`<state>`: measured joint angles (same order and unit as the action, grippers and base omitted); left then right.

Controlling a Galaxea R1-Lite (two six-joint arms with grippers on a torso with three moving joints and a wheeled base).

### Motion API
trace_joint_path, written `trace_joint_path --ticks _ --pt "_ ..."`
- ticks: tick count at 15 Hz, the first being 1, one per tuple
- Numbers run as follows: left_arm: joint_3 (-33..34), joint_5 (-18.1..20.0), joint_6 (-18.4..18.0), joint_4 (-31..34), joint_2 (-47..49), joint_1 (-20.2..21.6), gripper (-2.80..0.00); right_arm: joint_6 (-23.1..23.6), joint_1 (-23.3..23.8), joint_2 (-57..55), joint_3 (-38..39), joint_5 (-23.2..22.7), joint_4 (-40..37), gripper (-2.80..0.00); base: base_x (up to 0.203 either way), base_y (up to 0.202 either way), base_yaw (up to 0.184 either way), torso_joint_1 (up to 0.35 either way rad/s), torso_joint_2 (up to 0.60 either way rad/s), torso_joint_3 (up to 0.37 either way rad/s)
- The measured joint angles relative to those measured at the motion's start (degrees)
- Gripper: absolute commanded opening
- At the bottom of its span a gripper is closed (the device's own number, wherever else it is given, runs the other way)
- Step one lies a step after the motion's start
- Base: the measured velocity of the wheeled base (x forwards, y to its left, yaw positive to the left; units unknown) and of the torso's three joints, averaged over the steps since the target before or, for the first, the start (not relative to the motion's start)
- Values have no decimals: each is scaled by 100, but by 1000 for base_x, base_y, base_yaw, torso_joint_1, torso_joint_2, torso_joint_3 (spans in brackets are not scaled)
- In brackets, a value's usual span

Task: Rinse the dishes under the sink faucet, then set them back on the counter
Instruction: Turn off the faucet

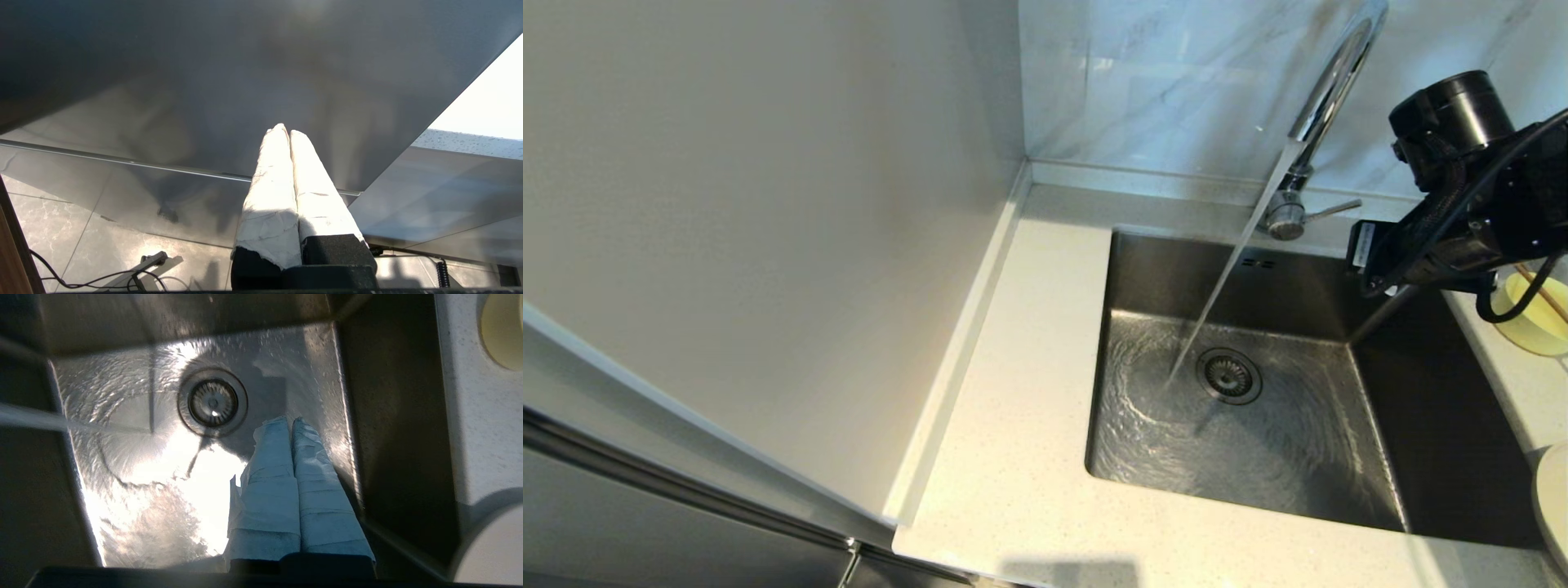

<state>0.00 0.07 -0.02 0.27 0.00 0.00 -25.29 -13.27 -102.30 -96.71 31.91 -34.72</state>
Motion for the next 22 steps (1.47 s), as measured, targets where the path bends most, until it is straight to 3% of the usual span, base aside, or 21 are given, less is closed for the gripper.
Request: trace_joint_path --ticks 8,13,17,22 --pt "0 2 2 0 0 0 -280 -1406 746 -1238 -1312 -274 -39 -280 0 0 0 0 0 0" --pt "0 2 2 -2 0 0 -280 -1757 1013 -1512 -1610 -689 -74 -280 0 0 0 0 0 0" --pt "0 2 2 0 0 -2 -280 -2079 1043 -1297 -1621 -1473 -70 -280 0 0 0 0 0 0" --pt "0 2 1 0 0 0 -280 -2086 1044 -1136 -1621 -1609 253 -280 0 0 0 0 0 0"
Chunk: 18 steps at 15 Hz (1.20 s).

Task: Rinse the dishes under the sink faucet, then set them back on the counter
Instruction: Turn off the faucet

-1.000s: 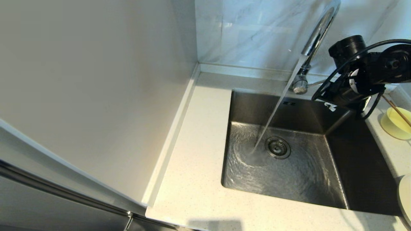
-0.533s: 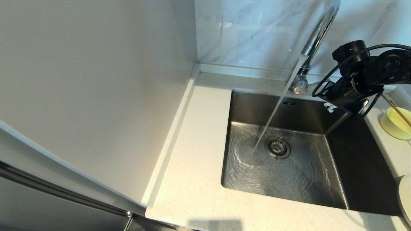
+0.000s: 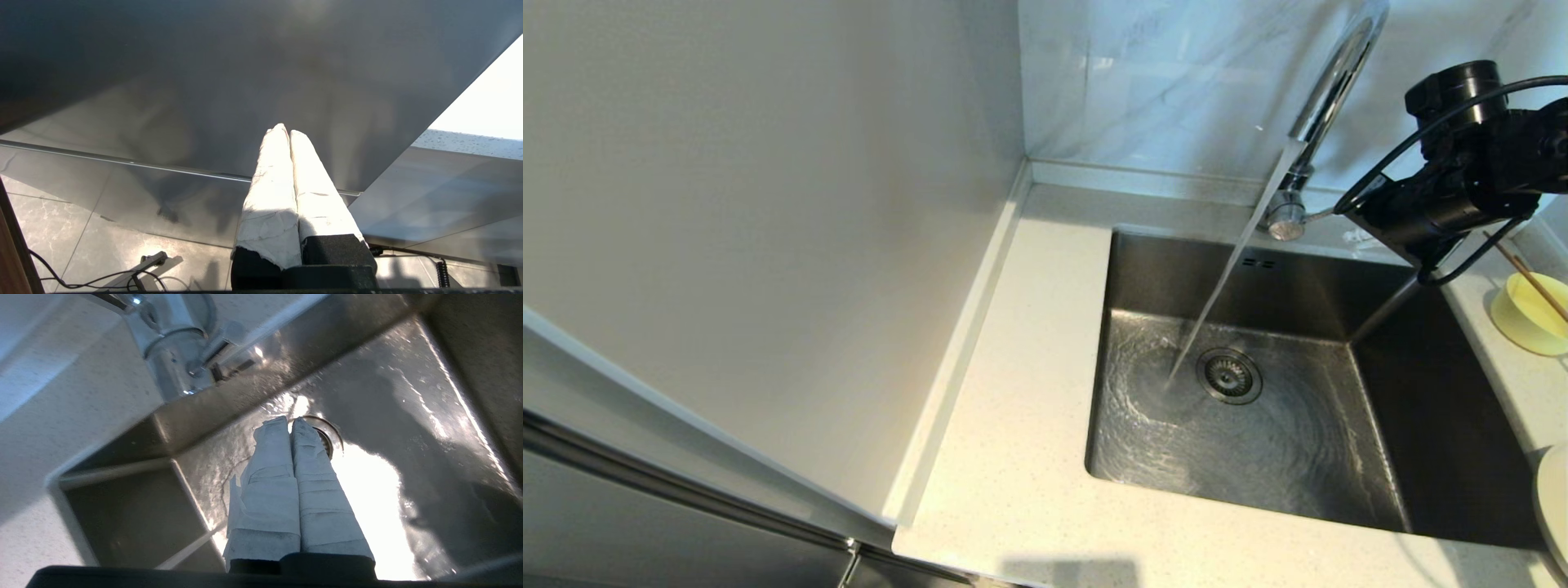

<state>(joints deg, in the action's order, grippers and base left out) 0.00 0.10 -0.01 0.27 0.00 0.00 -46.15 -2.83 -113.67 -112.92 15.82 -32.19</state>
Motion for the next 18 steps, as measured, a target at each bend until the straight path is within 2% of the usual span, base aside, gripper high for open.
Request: trace_joint_path --ticks 18 --pt "0 -2 1 -2 0 -2 -280 17 141 -358 7 -20 1036 -280 0 0 0 0 0 0"
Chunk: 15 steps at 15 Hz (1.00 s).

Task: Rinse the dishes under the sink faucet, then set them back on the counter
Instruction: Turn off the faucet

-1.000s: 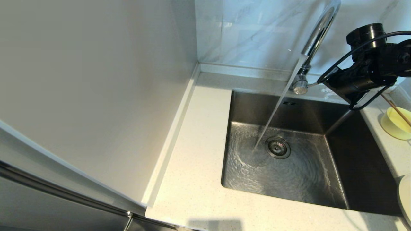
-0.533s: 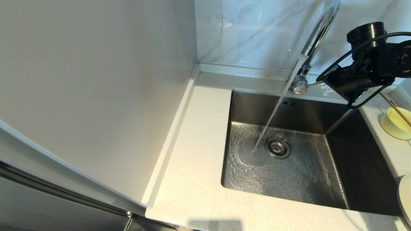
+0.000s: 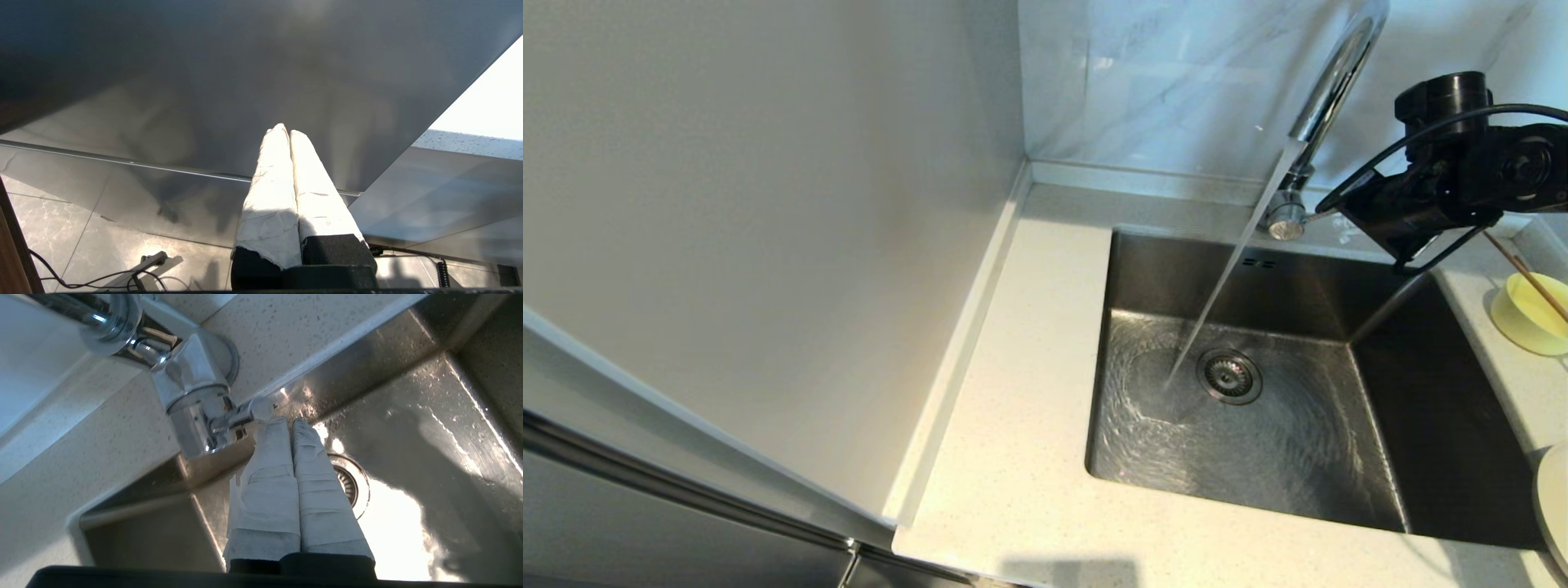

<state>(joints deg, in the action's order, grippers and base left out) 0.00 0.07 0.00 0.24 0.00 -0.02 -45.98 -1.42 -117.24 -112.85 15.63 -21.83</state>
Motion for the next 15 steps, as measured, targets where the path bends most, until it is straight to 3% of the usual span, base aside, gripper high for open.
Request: trace_joint_path --ticks 6,15 --pt "0 2 0 2 0 2 -280 -32 226 -75 9 -60 421 -280 0 0 0 0 0 0" --pt "0 2 0 2 0 2 -280 -531 238 -73 17 -193 576 -280 0 0 0 0 0 0"
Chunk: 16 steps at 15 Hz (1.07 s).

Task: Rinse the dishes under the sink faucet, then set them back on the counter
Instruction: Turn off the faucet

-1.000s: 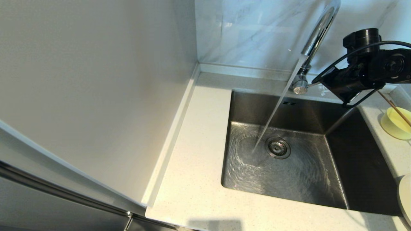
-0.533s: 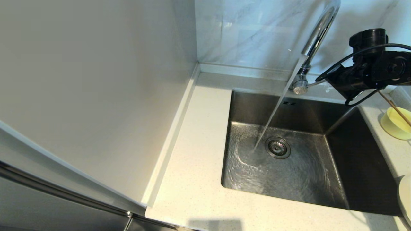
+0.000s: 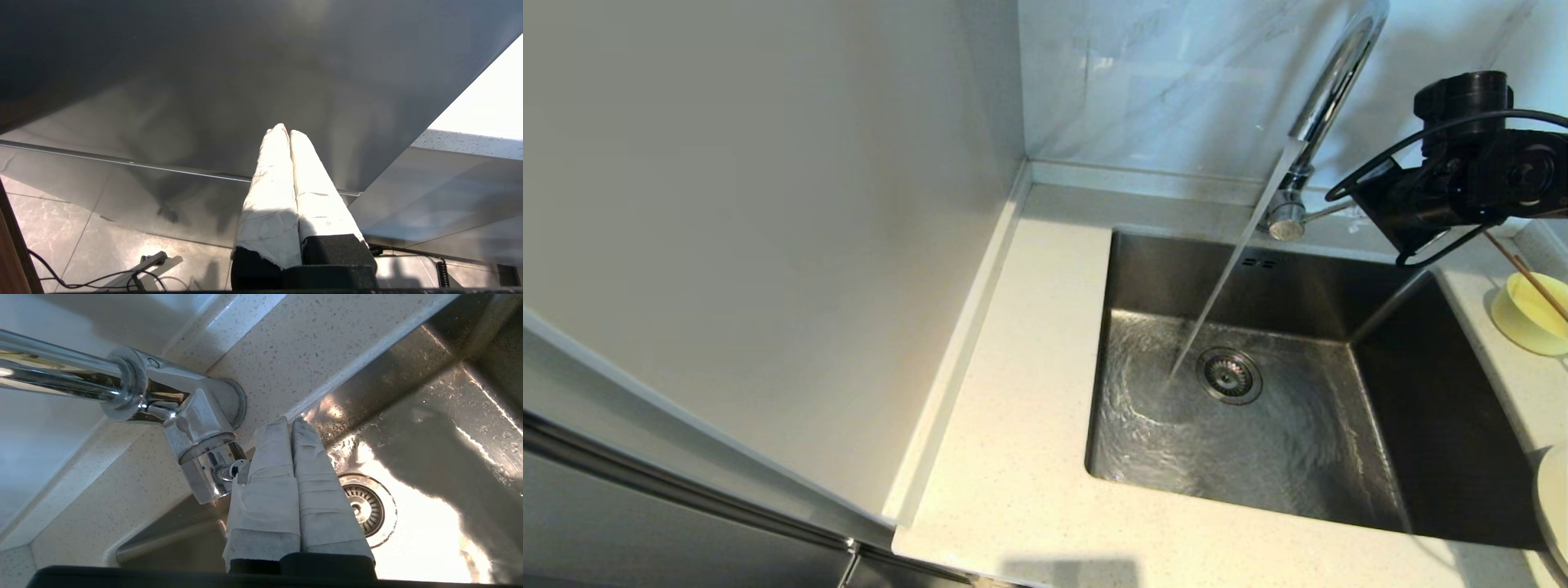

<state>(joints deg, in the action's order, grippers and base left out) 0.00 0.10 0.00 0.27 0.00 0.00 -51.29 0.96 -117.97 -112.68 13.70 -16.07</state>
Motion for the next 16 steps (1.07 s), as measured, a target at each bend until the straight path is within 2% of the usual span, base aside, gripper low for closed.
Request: trace_joint_path --ticks 3,6,9,16 --pt "0 0 0 -1 0 0 -280 38 -28 11 -5 4 469 -280 0 0 0 0 0 0" --pt "0 0 0 0 0 -2 -280 40 -148 1 -11 55 583 -280 0 0 0 0 0 0" --pt "0 0 0 0 0 -2 -280 50 -297 -93 -11 289 885 -280 0 0 0 0 0 0" --pt "0 -1 0 0 0 -1 -280 61 -336 -152 -24 339 909 -280 0 0 0 0 0 0"
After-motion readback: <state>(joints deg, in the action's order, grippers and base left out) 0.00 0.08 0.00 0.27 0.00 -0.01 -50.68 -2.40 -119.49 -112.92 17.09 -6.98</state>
